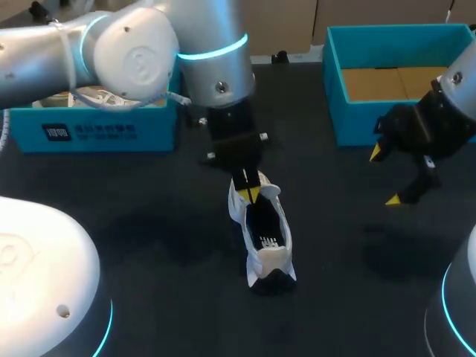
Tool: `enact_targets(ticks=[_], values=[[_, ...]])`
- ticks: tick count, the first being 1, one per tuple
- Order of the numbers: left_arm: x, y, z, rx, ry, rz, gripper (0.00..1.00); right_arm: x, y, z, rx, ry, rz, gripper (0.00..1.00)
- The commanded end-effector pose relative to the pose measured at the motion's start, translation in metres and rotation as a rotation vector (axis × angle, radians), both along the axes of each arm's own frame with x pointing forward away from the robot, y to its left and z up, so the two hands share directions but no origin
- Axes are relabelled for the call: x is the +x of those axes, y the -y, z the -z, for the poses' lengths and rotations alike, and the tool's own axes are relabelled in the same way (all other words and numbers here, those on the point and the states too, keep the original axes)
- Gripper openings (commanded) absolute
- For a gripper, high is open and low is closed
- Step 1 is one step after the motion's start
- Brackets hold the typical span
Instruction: Take the shoe out of the shoebox, open the shoe tongue, remove and reinsert the insole, then place the shoe into the shoebox
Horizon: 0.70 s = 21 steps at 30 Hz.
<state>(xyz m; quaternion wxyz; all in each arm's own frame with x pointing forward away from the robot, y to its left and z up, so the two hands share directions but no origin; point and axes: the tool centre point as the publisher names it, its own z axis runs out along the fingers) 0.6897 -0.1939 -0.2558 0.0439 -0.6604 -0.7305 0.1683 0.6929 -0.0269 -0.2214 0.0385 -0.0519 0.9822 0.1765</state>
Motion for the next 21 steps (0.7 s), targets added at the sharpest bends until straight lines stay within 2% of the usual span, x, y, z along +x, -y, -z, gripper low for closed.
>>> enact_targets(ticks=[1, 7, 21], values=[[-0.002, 0.009, 0.015, 0.02, -0.008, 0.005, 0.0, 0.0, 0.0, 0.001, -0.001, 0.002, 0.001, 1.0], [-0.009, 0.018, 0.027, 0.035, 0.032, -0.001, 0.0, 0.0, 0.0, 0.001, -0.001, 0.002, 0.001, 1.0], [-0.009, 0.018, 0.027, 0.035, 0.032, -0.001, 0.0, 0.0, 0.0, 0.001, -0.001, 0.002, 0.001, 1.0]])
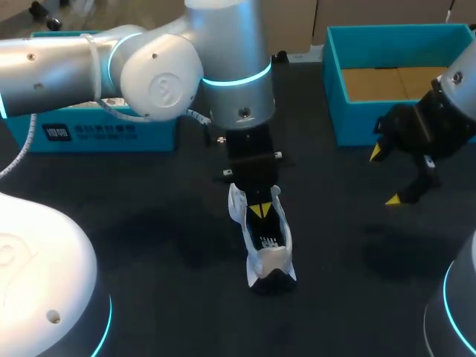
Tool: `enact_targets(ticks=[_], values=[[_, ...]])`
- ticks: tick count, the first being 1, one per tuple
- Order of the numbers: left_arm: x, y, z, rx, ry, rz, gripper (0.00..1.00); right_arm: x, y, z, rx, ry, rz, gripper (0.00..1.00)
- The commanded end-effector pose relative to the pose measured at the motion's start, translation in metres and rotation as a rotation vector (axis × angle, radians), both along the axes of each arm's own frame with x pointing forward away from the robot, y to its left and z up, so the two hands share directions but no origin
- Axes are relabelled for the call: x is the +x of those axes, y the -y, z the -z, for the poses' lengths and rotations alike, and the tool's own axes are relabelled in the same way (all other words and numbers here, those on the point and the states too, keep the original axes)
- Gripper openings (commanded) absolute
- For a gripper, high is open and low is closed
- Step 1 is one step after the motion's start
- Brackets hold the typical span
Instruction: Take the shoe out of the shoebox, open the shoe tongue, remove and reinsert the insole, then place the shoe into the shoebox
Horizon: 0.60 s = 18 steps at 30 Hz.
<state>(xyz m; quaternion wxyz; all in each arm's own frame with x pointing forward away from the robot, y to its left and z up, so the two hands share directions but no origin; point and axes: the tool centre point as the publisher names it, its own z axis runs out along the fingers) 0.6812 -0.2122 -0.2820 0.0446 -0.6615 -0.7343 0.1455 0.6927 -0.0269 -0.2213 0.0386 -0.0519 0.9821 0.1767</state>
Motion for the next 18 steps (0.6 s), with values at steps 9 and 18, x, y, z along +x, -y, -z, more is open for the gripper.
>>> enact_targets(ticks=[9, 18], values=[[0.005, 0.011, 0.019, 0.054, 0.066, -0.032, 0.0, 0.0, 0.0, 0.001, -0.002, 0.001, 0.0, 1.0], [0.008, 0.012, 0.044, 0.084, 0.107, -0.077, 0.0, 0.0, 0.0, 0.001, -0.002, 0.001, 0.0, 1.0]])
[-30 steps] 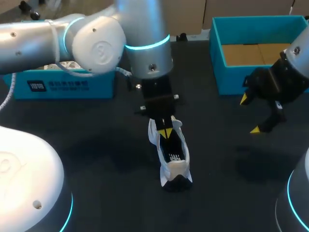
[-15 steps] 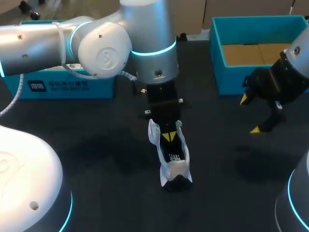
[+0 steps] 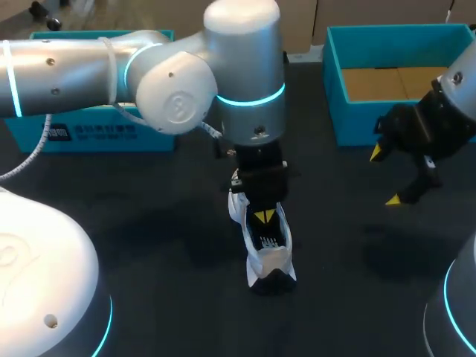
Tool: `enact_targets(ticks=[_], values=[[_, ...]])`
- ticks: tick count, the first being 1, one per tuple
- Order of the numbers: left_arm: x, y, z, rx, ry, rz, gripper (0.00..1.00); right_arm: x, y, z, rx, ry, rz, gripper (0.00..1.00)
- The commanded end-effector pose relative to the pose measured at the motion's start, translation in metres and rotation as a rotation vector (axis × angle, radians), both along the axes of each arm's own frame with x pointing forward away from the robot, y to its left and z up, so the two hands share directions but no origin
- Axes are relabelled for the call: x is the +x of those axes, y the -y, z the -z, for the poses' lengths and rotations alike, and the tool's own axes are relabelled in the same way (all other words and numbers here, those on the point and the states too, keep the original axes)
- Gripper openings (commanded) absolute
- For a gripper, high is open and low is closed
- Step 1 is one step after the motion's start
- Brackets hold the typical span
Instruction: Take the shoe out of the shoebox, open the shoe tongue, remove and reinsert the insole, then place the shoe into the shoebox
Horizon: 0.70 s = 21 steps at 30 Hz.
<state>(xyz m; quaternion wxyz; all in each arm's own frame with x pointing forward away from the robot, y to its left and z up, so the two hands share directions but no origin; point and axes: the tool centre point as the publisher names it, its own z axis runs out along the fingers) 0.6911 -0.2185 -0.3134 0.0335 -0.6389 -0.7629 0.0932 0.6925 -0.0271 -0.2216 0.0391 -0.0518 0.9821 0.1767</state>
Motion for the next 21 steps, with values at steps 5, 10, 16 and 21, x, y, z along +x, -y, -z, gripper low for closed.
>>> enact_targets(ticks=[5, 10, 16, 21], values=[[0.0, 0.007, 0.03, 0.037, 0.056, -0.004, 0.0, 0.0, 0.0, 0.001, -0.002, 0.001, 0.0, 1.0], [0.002, 0.008, 0.041, 0.051, 0.093, -0.021, 0.0, 0.0, 0.0, 0.001, -0.002, 0.001, 0.0, 1.0], [0.004, 0.007, 0.053, 0.08, 0.142, -0.022, 0.0, 0.0, 0.0, 0.001, -0.002, 0.001, 0.0, 1.0], [0.004, 0.008, 0.061, 0.083, 0.173, -0.017, 0.0, 0.0, 0.0, 0.001, -0.002, 0.001, 0.0, 1.0]])
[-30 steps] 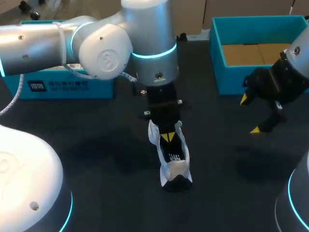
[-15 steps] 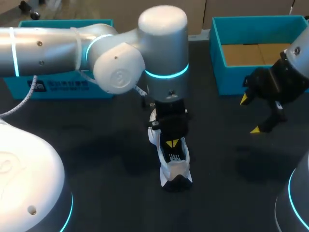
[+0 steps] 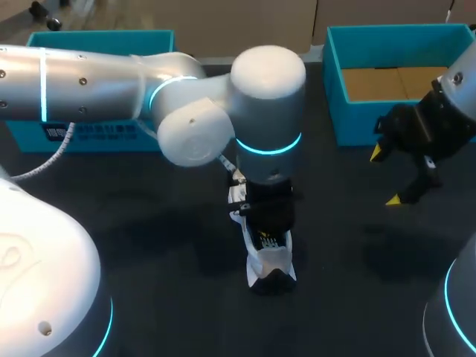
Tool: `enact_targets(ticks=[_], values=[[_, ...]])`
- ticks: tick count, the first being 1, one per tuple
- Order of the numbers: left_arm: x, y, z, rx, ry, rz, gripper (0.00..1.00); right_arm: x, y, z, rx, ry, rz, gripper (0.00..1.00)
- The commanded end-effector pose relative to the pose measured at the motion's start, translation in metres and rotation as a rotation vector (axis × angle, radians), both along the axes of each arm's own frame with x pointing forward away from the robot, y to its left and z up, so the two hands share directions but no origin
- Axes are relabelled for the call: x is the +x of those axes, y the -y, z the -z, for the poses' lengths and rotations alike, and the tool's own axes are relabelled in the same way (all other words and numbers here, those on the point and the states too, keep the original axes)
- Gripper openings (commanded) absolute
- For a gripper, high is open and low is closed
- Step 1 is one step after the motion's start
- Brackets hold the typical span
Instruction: Take the shoe out of the shoebox, open the shoe tongue, remove and reinsert the insole, then place the shoe into the shoebox
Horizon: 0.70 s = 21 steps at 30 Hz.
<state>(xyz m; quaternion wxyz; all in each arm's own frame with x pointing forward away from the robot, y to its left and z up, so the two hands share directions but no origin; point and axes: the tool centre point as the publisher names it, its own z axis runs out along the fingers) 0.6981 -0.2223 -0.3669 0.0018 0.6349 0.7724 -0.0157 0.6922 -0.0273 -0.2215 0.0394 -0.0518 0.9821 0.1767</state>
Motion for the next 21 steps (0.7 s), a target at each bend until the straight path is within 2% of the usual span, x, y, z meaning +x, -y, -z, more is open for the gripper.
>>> enact_targets(ticks=[1, 13, 21], values=[[-0.002, 0.004, 0.01, 0.01, 0.025, 0.003, 0.0, 0.0, -0.001, 0.001, -0.002, 0.0, 0.0, 1.0], [0.001, 0.005, 0.028, 0.028, 0.043, -0.008, 0.0, 0.0, -0.001, 0.001, -0.002, 0.0, 0.0, 1.0], [-0.004, 0.007, 0.001, -0.021, 0.037, 0.012, 0.0, 0.0, -0.001, 0.001, -0.002, 0.0, 0.0, 1.0]])
